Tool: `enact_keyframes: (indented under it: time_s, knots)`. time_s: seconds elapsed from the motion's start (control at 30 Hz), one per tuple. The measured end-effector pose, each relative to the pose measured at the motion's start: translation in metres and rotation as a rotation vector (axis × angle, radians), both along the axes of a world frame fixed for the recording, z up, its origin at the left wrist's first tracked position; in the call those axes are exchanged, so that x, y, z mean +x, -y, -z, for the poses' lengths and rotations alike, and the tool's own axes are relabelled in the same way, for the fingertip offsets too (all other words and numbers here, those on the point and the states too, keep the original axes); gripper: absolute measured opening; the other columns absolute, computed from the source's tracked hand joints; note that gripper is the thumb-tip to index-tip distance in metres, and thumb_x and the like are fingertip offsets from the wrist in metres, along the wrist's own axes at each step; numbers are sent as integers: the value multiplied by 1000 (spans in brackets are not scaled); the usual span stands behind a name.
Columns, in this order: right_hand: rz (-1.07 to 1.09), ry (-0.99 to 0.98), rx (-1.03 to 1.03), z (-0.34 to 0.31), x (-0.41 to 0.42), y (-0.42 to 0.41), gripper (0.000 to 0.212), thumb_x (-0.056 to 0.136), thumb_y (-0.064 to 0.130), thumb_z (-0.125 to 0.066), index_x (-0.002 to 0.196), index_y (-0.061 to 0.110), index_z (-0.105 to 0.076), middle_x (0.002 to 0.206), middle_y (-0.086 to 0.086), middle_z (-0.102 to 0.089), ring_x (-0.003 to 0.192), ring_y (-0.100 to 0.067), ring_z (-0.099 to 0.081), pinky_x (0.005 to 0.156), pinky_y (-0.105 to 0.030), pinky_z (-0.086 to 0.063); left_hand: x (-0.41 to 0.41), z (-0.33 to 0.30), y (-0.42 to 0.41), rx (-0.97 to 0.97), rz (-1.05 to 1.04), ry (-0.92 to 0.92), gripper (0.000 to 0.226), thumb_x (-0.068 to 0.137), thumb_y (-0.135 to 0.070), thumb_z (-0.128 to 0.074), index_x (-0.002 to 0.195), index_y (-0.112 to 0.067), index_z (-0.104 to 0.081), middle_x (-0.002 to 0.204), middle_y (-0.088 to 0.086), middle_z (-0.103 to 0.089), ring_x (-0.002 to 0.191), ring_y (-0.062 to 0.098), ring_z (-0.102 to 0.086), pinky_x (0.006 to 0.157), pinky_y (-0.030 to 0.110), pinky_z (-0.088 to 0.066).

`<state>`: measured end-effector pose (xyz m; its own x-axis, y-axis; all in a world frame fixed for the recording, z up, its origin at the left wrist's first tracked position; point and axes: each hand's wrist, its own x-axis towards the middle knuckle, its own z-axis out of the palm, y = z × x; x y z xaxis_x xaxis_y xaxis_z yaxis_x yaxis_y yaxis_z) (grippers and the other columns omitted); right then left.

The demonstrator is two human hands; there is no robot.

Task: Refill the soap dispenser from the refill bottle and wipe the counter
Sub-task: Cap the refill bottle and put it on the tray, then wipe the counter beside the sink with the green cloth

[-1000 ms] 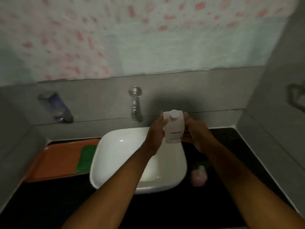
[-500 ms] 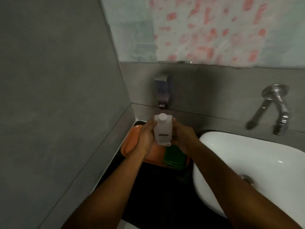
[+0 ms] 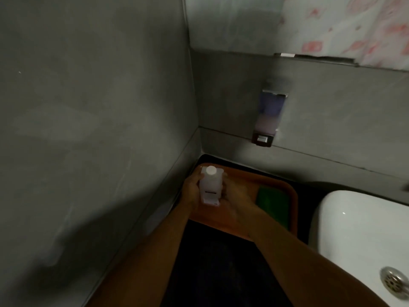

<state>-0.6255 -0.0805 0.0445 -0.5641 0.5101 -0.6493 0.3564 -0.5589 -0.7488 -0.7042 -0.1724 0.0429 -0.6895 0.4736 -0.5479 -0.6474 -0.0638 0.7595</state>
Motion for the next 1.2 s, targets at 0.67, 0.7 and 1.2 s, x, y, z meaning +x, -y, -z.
enact_keyframes:
  time_s: [0.67,0.7,1.2]
  knots:
    - [-102,436,885,38,111,-33,45,94,40,-61,128,11,-59,130,-16,-56,120,-34,-53,97,-35,-42,90,45,66,-408,7,-513,17,102,-21,-57,109,-35,-63,109,-10,-66,111,22,-64,85,28,-48]
    - [-201,530,927,48,118,-40,52,94,41,-59,134,9,-53,137,-21,-48,124,-39,-46,101,-39,-40,108,50,66,-462,163,-615,18,100,-21,-61,106,-37,-64,105,-13,-66,107,19,-66,82,25,-48]
    - [-462,824,1131,89,115,-41,75,95,54,-42,157,25,-13,158,-26,-14,141,-48,-16,113,-57,-15,116,92,15,-750,1057,-1368,52,107,-44,-33,145,-11,-46,160,15,-38,152,32,-27,122,45,-22]
